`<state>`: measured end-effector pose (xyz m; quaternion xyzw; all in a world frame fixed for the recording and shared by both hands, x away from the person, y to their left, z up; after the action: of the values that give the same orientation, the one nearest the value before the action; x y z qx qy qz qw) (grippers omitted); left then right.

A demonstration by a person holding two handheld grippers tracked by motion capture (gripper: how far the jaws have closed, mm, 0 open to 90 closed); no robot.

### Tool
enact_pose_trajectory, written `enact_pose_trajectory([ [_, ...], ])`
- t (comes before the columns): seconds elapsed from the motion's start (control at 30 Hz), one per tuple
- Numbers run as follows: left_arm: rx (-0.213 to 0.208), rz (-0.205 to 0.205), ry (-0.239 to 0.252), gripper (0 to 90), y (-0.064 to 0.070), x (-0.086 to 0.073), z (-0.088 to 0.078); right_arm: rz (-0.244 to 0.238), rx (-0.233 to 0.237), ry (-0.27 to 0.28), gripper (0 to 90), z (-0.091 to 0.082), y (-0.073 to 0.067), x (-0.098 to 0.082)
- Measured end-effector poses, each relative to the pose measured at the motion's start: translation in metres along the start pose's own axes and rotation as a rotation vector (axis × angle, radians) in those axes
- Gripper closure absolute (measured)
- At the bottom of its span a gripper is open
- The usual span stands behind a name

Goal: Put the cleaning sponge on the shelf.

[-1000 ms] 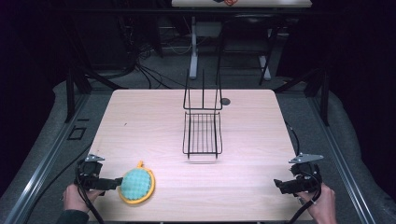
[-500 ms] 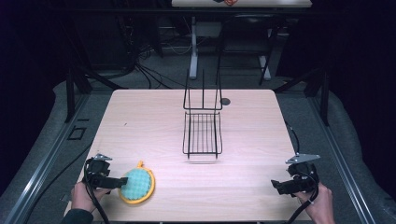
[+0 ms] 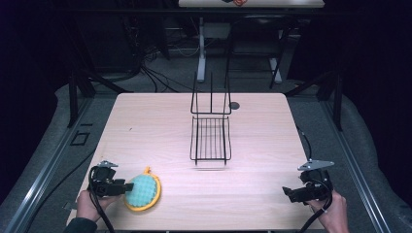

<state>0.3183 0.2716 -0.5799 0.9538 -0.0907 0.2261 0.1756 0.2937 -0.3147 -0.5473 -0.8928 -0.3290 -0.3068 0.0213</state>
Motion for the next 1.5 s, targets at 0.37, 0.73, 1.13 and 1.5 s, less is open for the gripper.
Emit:
enact_pose_trajectory([
  [0.37,-0.009,-0.026,0.000,78.3,0.005,-0.003,0.002,-0.011,-0.003,0.016,2.8,-0.002,0.001,0.001],
  [0.73,-0.006,0.008,0.028,86.5,0.008,-0.003,-0.001,-0.017,0.000,0.013,3.3,-0.002,0.002,0.001],
  [1.13,-0.052,0.012,0.075,86.7,0.012,0.002,-0.020,-0.014,-0.006,0.017,3.6,-0.004,0.002,0.001],
  [1.5,-0.076,0.033,0.093,86.5,0.025,0.008,-0.027,-0.027,-0.010,0.004,3.7,-0.002,0.002,0.001],
])
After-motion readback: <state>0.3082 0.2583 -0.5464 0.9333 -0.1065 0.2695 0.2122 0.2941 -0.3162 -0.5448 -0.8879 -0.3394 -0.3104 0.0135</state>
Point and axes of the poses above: each handheld gripper's, and its own axes: z roughly forward along the jaws, x roughly out of its top, y roughly to its right, the point moved 4 cm from there along z, roughly forward along the jaws, and after that the axes turned 12 degrees about -z, right-handed, at the moved point
